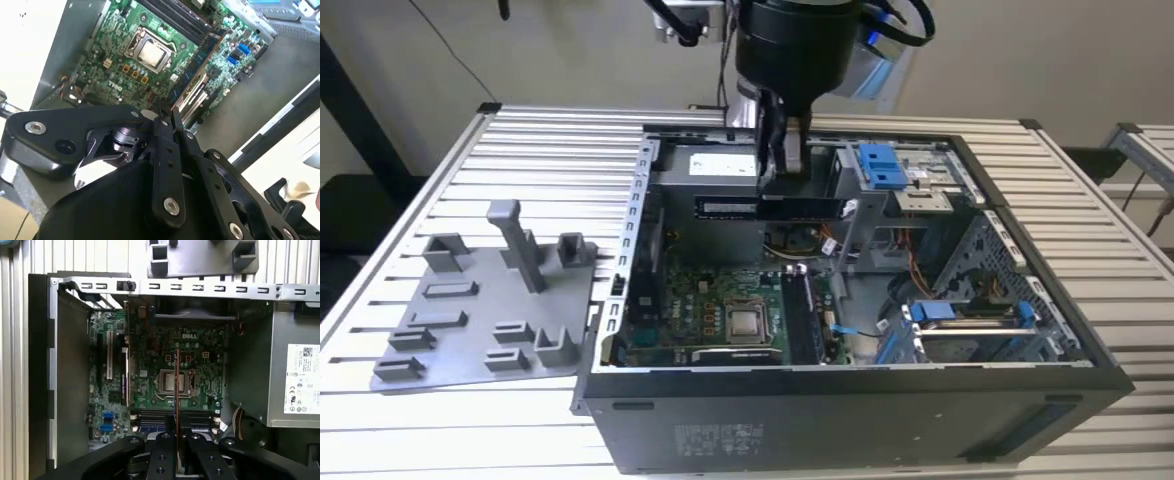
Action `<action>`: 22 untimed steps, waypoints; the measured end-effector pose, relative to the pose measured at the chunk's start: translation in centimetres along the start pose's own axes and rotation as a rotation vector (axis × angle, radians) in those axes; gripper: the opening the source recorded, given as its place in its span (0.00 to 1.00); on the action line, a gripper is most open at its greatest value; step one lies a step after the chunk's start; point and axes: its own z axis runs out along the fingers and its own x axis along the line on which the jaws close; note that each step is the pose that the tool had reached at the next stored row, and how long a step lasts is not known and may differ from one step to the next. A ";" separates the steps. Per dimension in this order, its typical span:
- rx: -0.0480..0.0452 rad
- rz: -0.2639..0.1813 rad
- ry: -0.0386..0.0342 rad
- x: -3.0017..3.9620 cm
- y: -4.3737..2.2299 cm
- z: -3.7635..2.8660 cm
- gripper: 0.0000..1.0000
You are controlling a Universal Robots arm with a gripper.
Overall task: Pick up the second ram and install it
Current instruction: 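Pick up the second ram and move it above second insertion slot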
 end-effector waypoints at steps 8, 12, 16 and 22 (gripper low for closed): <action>-0.0001 0.014 -0.0007 -0.23 -2.54 1.14 0.14; -0.0002 0.018 -0.0006 -0.56 -3.54 1.57 0.14; -0.0001 0.019 -0.0007 -1.15 -4.36 1.95 0.14; -0.0001 0.019 -0.0007 -2.34 -5.62 2.19 0.14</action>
